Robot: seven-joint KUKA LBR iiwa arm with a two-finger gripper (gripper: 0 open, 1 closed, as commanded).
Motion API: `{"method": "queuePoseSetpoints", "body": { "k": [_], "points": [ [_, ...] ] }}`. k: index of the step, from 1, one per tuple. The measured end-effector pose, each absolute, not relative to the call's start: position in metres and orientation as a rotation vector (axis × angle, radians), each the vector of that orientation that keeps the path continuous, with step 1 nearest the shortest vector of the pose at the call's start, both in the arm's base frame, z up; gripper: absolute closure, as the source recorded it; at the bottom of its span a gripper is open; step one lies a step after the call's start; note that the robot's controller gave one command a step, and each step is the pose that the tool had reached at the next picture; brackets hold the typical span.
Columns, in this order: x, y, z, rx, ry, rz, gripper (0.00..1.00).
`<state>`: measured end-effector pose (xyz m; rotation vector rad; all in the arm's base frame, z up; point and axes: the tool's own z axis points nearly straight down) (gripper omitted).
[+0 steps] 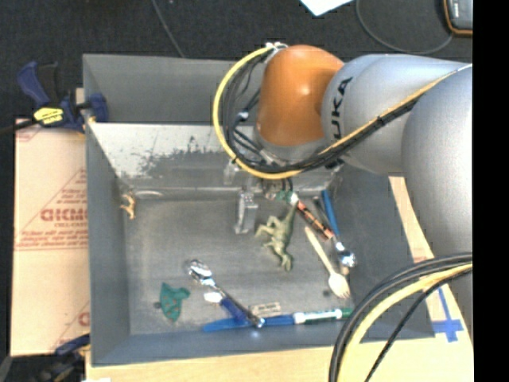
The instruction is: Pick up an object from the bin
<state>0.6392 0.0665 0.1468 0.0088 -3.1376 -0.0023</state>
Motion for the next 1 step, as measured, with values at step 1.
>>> {"method": "queuePoseSetpoints", "body": {
  "k": [1],
  "points": [
    [0.6403, 0.0662, 0.1507, 0.006, -3.143, -0.003, 0.00]
  ]
}}
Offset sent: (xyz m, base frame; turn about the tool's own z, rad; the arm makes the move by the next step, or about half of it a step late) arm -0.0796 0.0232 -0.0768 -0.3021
